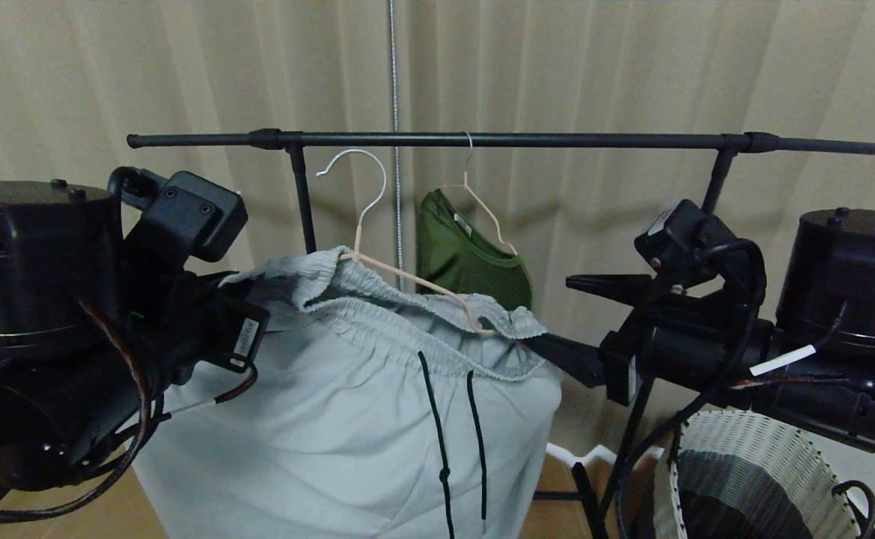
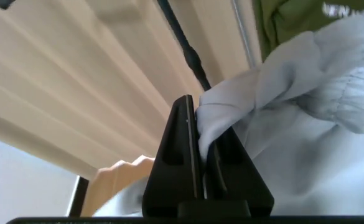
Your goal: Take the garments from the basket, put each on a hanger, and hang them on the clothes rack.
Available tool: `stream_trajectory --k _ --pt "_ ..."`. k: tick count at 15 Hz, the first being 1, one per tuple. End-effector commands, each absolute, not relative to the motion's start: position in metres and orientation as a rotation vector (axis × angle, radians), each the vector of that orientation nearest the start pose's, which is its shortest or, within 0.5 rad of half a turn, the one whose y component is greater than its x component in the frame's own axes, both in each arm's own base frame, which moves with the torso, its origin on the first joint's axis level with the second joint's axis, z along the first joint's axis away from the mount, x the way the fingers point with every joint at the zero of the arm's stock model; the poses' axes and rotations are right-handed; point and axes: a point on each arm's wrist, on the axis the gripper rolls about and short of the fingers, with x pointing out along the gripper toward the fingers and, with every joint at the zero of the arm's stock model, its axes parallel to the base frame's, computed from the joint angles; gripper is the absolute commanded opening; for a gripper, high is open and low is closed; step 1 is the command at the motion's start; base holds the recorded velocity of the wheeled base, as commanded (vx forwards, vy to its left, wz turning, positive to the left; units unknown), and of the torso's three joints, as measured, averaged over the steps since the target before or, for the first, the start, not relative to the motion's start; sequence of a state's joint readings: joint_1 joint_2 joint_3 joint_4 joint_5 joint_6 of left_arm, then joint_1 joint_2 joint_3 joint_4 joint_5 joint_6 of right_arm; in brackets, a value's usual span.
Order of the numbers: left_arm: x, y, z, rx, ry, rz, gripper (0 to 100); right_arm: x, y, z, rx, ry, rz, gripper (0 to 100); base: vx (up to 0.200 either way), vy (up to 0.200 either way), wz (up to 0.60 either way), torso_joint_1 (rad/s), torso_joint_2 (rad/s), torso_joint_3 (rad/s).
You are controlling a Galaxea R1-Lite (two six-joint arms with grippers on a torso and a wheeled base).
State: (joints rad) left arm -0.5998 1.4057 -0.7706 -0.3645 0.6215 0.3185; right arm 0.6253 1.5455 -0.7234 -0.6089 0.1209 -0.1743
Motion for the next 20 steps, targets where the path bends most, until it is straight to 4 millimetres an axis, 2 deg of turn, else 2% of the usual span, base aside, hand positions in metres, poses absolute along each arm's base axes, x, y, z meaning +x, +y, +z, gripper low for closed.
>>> stream_trajectory --k 1,3,5,7,10,15,20 --pt "0.2 -0.12 0.225 0.458 0.224 0.005 0 0.21 0.155 0.207 -0.242 0.115 0.765 100 0.0 0.0 0.0 0.0 0.0 0.0" --pt "0.199 -0.122 0.224 0.429 0.223 0.002 0 0.217 0.161 0.221 -0.265 0.057 0.768 100 0.0 0.0 0.0 0.0 0.0 0.0" --pt "0.197 -0.127 0.224 0.41 0.22 -0.018 0 0.224 0.167 0.223 -0.306 0.064 0.775 100 0.0 0.0 0.0 0.0 0.0 0.0" --pt "0.189 -0.137 0.223 0.376 0.213 -0.067 0 0.24 0.178 0.218 -0.366 0.079 0.774 100 0.0 0.0 0.0 0.0 0.0 0.0" --pt "0.183 -0.14 0.221 0.376 0.211 -0.097 0 0.259 0.192 0.209 -0.391 0.094 0.769 100 0.0 0.0 0.0 0.0 0.0 0.0" --pt "0.172 -0.15 0.22 0.353 0.2 -0.163 0 0.27 0.202 0.201 -0.399 0.106 0.754 100 0.0 0.0 0.0 0.0 0.0 0.0" --pt "0.163 -0.154 0.222 0.363 0.187 -0.203 0 0.272 0.21 0.198 -0.392 0.074 0.765 100 0.0 0.0 0.0 0.0 0.0 0.0"
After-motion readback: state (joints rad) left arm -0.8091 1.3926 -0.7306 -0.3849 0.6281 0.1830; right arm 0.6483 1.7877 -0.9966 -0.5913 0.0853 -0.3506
